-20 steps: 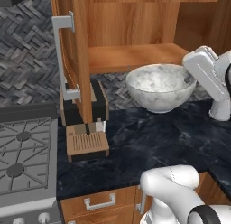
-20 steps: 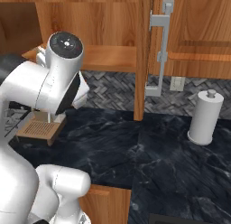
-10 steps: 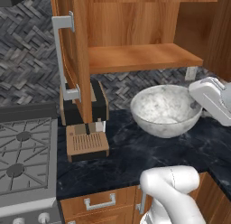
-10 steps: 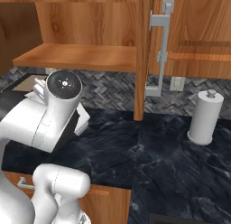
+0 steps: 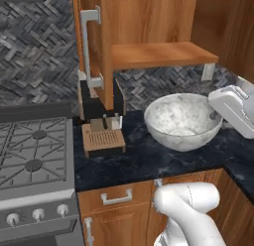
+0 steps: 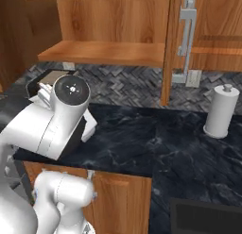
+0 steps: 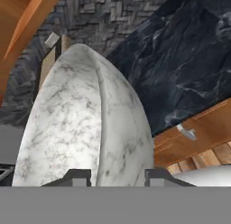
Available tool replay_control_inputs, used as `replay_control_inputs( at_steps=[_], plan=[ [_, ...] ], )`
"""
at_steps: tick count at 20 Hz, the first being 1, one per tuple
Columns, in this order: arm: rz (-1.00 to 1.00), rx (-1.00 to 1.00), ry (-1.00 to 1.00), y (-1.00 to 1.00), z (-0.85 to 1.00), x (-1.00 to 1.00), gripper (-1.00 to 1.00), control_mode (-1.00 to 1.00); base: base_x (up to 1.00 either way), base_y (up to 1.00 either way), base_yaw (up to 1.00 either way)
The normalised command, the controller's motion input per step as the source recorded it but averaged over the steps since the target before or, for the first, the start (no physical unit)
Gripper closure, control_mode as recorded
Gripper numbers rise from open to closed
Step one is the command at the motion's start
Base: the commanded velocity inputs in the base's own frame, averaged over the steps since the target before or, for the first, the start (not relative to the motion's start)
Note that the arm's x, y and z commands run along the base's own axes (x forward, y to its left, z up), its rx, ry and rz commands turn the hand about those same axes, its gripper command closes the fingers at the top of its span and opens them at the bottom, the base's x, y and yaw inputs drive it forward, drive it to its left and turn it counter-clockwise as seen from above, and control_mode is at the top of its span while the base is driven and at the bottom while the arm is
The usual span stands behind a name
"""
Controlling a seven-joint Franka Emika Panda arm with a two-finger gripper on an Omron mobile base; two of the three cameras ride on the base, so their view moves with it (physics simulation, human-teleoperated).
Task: Take the smaller bowl and place it next to the appetizer plate on the dining counter , and place the larger bowl next to the plate with cooked food.
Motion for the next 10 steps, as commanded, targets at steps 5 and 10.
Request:
replay_control_inputs(
  at_steps=[5, 10],
  plan=[
    [0.0, 0.0, 0.0, 0.0, 0.0, 0.0, 1.0, 1.0, -0.78, 1.0, 0.31],
    [0.0, 0.0, 0.0, 0.0, 0.0, 0.0, 1.0, 1.0, -0.21, 0.98, 0.72]
  ],
)
